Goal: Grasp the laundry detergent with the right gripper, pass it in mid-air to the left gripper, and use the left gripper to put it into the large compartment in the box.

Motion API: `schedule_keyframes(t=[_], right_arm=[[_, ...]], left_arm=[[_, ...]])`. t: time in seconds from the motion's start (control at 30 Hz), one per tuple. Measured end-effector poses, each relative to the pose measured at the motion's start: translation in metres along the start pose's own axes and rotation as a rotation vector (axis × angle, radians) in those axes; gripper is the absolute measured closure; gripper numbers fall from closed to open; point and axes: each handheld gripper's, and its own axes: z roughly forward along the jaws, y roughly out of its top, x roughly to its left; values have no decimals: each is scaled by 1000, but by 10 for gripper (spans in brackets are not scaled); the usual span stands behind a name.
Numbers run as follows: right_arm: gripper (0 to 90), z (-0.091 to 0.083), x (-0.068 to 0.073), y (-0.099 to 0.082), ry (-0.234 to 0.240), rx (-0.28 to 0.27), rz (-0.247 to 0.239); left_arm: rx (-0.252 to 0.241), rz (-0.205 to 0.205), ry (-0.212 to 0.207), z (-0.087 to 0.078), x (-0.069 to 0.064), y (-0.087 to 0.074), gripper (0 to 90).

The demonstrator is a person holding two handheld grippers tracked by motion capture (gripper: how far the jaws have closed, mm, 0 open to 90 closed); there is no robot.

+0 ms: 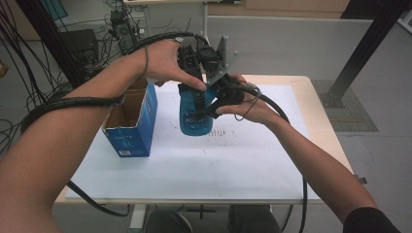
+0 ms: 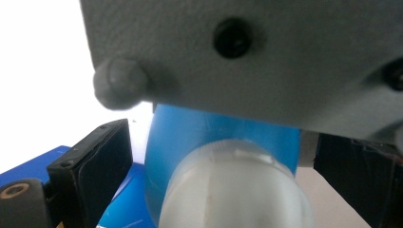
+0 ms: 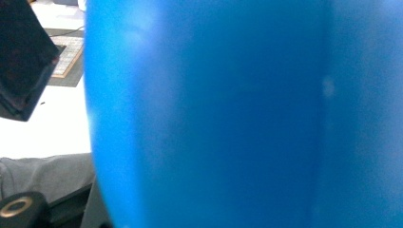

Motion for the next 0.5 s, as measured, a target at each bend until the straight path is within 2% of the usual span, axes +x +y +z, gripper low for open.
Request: schedule_keyframes(t=[0.5], right_arm=[[443,0,0,0,-6,4,12]], left_arm=[[5,0,10,-2,-1,-1,60]])
